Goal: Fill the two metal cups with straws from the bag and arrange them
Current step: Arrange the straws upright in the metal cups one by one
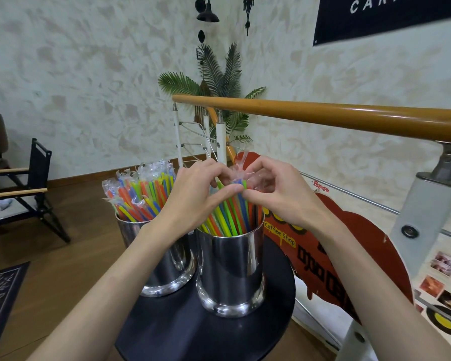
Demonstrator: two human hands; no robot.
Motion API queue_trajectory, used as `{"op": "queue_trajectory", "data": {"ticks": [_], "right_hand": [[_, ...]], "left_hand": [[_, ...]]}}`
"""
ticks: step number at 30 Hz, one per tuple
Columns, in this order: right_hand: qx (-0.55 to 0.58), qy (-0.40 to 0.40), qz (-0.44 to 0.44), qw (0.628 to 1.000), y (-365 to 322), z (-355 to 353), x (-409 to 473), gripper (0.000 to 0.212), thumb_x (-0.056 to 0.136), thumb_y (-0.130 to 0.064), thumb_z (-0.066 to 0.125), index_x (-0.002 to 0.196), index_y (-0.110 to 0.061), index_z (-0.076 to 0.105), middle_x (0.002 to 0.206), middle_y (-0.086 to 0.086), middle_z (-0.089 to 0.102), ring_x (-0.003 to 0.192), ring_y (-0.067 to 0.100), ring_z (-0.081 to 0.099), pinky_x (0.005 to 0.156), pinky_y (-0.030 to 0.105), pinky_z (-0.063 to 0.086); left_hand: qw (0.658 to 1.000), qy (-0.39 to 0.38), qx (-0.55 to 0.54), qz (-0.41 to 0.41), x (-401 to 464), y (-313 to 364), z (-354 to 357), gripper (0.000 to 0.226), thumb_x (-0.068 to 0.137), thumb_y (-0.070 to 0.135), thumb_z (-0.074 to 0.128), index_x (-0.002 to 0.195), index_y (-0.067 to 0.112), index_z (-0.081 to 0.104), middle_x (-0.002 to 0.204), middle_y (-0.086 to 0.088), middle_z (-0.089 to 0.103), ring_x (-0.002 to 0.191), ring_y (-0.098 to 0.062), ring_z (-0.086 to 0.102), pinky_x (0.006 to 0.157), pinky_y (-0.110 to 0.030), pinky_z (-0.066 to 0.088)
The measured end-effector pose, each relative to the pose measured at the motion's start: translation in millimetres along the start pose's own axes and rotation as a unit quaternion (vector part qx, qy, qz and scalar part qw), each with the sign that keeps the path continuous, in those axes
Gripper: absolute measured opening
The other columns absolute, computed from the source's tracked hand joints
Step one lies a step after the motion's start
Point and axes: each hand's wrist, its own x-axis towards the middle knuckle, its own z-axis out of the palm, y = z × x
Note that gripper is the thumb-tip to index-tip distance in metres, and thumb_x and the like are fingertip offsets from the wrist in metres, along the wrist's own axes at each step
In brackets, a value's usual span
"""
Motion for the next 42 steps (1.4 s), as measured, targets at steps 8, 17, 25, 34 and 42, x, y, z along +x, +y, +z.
{"op": "queue_trajectory", "data": {"ticks": [8, 17, 25, 34, 42], "right_hand": [[0.002, -0.008, 0.012, 1.000, -0.6, -1.7, 0.4, 0.013, 0.086, -0.024, 0.080, 0.093, -0.023, 0.069, 0.084, -0.002, 0.073, 0.079, 0.012, 0.071, 0.077, 0.039, 0.061], [0.030, -0.038, 0.033, 0.998, 1.5, -2.4, 2.2, 0.015, 0.080, -0.024, 0.086, 0.086, -0.022, 0.073, 0.078, -0.008, 0.070, 0.073, 0.008, 0.066, 0.067, 0.021, 0.051], [0.006, -0.038, 0.009, 0.999, 1.2, -1.9, 1.9, 0.020, 0.078, -0.029, 0.087, 0.081, -0.023, 0.069, 0.077, -0.002, 0.071, 0.071, 0.013, 0.067, 0.067, 0.030, 0.055], [-0.019, -0.027, 0.011, 0.999, 2.0, 1.1, 1.4, 0.022, 0.076, -0.032, 0.089, 0.084, -0.025, 0.070, 0.078, -0.002, 0.071, 0.070, 0.016, 0.066, 0.066, 0.032, 0.055], [-0.036, -0.051, 0.013, 0.998, -0.9, 0.8, -5.1, 0.022, 0.077, -0.032, 0.087, 0.078, -0.022, 0.067, 0.078, -0.002, 0.068, 0.067, 0.015, 0.059, 0.062, 0.029, 0.048]], "left_hand": [[0.999, 0.018, 0.026, 0.024, -1.9, 6.5, -4.8, 0.031, 0.089, 0.056, 0.058, 0.108, 0.035, 0.070, 0.092, 0.016, 0.058, 0.084, -0.010, 0.055, 0.083, -0.051, 0.048], [0.999, 0.029, 0.015, 0.017, -5.4, 8.9, -4.7, 0.021, 0.085, 0.050, 0.065, 0.096, 0.033, 0.071, 0.094, 0.017, 0.060, 0.086, -0.009, 0.055, 0.085, -0.047, 0.044], [0.999, -0.005, -0.042, -0.005, -3.0, 7.7, -7.0, 0.015, 0.081, 0.059, 0.064, 0.083, 0.044, 0.063, 0.084, 0.019, 0.061, 0.085, -0.005, 0.054, 0.085, -0.050, 0.047], [0.998, -0.055, -0.002, -0.017, 0.0, 12.5, -11.6, 0.012, 0.090, 0.045, 0.062, 0.083, 0.047, 0.053, 0.096, 0.018, 0.057, 0.089, -0.002, 0.053, 0.094, -0.049, 0.045], [0.998, -0.035, -0.035, -0.029, 11.8, 10.5, -15.9, 0.009, 0.093, 0.036, 0.068, 0.088, 0.029, 0.064, 0.089, 0.012, 0.065, 0.079, -0.015, 0.059, 0.080, -0.046, 0.051]]}}
